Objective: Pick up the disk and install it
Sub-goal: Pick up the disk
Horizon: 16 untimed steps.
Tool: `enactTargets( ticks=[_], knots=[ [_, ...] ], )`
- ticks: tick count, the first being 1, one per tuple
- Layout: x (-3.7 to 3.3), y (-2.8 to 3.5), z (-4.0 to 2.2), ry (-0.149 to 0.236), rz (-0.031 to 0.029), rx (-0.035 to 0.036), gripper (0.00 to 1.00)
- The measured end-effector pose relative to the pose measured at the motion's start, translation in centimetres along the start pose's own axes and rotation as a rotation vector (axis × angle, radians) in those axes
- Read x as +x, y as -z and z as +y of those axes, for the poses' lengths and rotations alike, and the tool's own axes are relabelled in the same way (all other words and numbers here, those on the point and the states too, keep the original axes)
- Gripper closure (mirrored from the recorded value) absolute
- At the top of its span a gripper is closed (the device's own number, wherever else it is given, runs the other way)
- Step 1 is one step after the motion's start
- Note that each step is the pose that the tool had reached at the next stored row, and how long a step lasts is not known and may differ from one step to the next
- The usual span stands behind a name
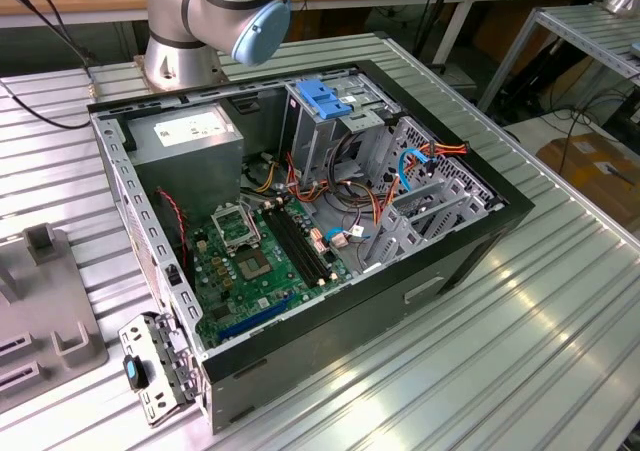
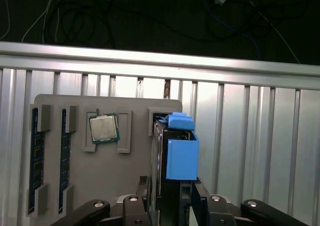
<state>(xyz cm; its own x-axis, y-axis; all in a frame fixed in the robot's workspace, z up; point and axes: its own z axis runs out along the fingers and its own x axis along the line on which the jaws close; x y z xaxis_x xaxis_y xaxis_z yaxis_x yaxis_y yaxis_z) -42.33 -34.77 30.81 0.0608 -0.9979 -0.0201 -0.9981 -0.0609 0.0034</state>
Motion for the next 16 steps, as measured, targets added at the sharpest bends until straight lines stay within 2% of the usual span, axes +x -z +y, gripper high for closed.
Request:
enactTargets(
  ticks=[2, 3, 5, 16],
  knots=[
    [0.00, 0.00, 0.00, 0.000, 0.0001, 0.0000, 0.56],
    [0.00, 0.00, 0.00, 0.000, 0.0001, -0.0001, 0.63],
    [0.00, 0.00, 0.00, 0.000, 0.0001, 0.0000, 0.65],
    [0.00, -0.02, 0.00, 0.000, 0.0000, -0.0001, 0.65]
  ],
)
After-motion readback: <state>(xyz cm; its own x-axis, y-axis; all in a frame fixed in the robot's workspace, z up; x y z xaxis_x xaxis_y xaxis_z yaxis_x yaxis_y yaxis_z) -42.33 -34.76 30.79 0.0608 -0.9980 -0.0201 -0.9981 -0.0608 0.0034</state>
